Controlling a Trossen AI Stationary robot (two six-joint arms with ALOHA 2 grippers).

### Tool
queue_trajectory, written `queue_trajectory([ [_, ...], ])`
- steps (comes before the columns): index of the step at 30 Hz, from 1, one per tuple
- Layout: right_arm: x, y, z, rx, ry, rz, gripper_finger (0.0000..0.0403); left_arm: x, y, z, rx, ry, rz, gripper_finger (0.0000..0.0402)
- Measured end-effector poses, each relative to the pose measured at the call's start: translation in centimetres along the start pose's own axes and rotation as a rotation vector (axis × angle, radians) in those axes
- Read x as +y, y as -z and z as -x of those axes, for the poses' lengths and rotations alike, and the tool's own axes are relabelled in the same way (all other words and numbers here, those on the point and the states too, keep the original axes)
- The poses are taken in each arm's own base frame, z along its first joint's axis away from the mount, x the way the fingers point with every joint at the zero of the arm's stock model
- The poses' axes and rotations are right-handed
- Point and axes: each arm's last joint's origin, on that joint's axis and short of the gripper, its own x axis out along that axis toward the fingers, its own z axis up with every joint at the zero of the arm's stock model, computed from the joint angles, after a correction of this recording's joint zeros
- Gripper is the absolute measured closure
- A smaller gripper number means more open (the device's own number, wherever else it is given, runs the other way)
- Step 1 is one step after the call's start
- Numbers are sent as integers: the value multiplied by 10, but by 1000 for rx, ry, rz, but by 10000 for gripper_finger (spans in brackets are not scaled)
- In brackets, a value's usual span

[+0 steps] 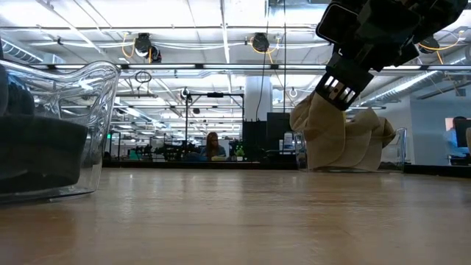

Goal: Pick & Place hat
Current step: Put the black cap into the bottom transparent bin

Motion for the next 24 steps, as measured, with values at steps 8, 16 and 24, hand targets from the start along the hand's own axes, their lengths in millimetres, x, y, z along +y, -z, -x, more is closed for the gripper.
queue_trajectory([
  [8,-1,0,0,-11,25,0,252,0,-1,0,-16,7,3,317],
  [16,-1,0,0,-11,24,0,252,0,-1,0,-19,3,12,234],
  [24,-1,0,0,-10,23,-11,252,3,-4,9,-8,26,19,166],
])
